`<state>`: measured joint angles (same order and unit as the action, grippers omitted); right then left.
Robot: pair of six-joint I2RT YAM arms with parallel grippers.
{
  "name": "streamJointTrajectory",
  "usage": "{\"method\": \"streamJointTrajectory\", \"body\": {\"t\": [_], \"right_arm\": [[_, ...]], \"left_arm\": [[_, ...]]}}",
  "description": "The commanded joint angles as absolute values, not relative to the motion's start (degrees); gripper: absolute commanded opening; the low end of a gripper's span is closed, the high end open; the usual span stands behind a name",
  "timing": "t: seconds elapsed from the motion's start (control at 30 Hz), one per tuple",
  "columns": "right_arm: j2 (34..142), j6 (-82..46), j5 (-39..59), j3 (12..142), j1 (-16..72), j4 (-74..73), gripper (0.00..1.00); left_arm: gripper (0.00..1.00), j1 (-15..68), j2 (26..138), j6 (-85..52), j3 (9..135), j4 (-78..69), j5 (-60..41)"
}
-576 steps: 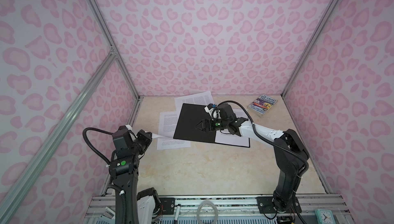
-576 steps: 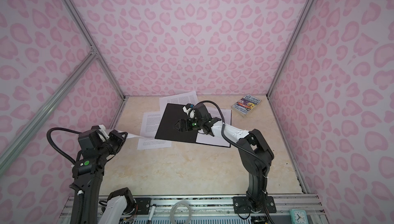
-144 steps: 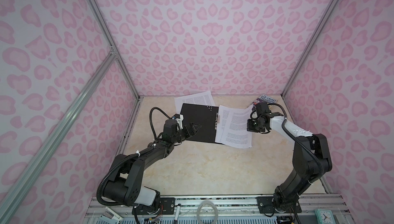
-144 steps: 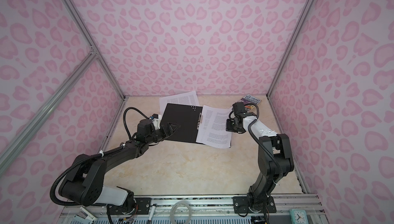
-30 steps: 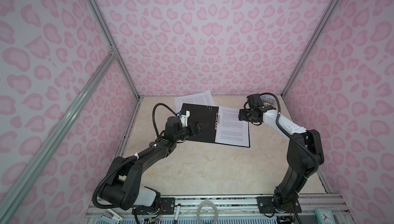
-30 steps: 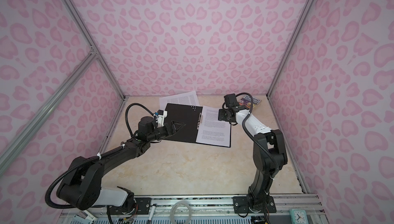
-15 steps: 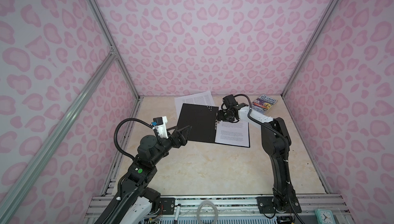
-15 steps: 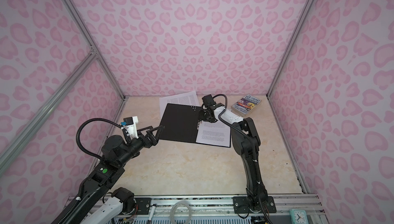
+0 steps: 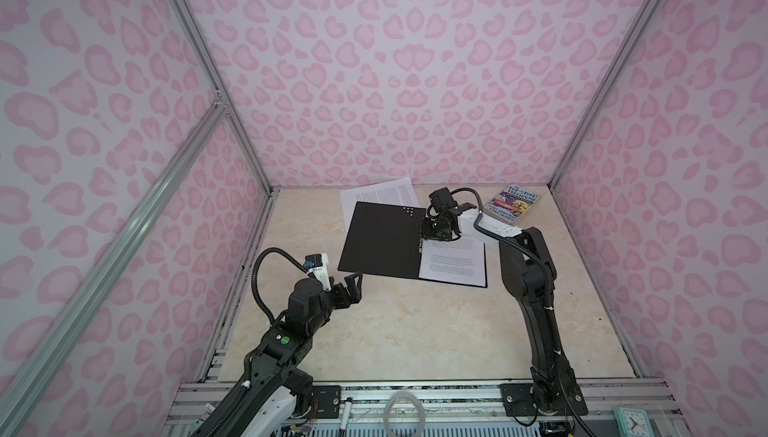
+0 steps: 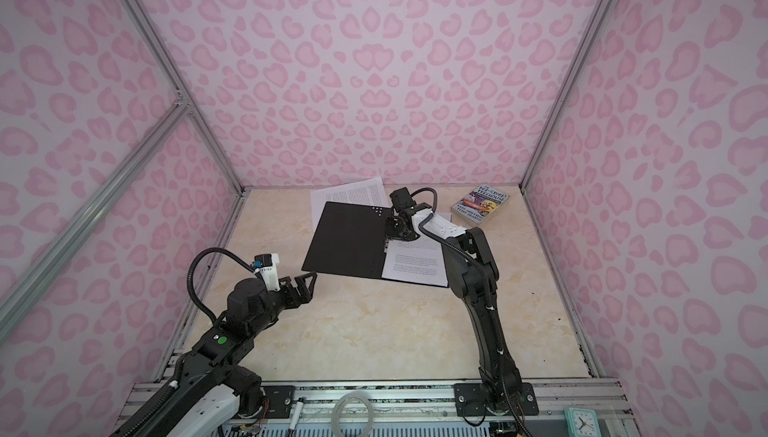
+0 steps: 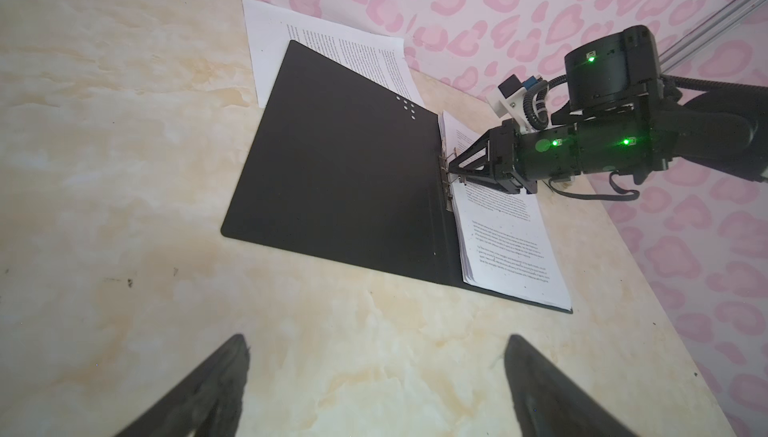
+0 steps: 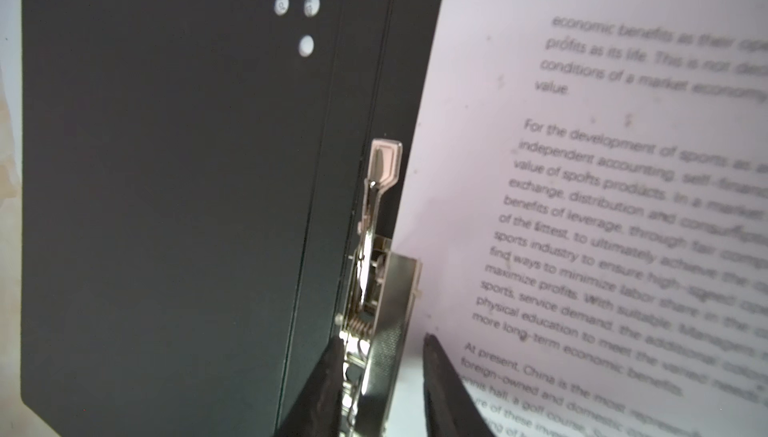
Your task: Put the files into the folder
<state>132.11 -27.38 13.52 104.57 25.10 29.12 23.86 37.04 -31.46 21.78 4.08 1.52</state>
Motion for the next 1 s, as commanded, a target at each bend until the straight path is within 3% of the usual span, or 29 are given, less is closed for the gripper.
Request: {"method": "streamJointTrajectory", "body": {"t": [0.0,0.4,0.97], "right_arm": [[133.05,-27.86,13.68,105.12,25.04,29.49,0.29],[133.25,-28.20,15.27,105.84,24.95,29.27,0.12],[124.06,-33.42,18.13,94.29,24.72,22.07,0.06]], "left_arm": [[0.97,23.82,36.63,-31.20,22.18,1.93,2.01],[0.97,23.86,37.29,-31.38,22.12,1.82,2.46],[0.97,23.82,39.99,-31.82,22.76,1.93,2.11]]}}
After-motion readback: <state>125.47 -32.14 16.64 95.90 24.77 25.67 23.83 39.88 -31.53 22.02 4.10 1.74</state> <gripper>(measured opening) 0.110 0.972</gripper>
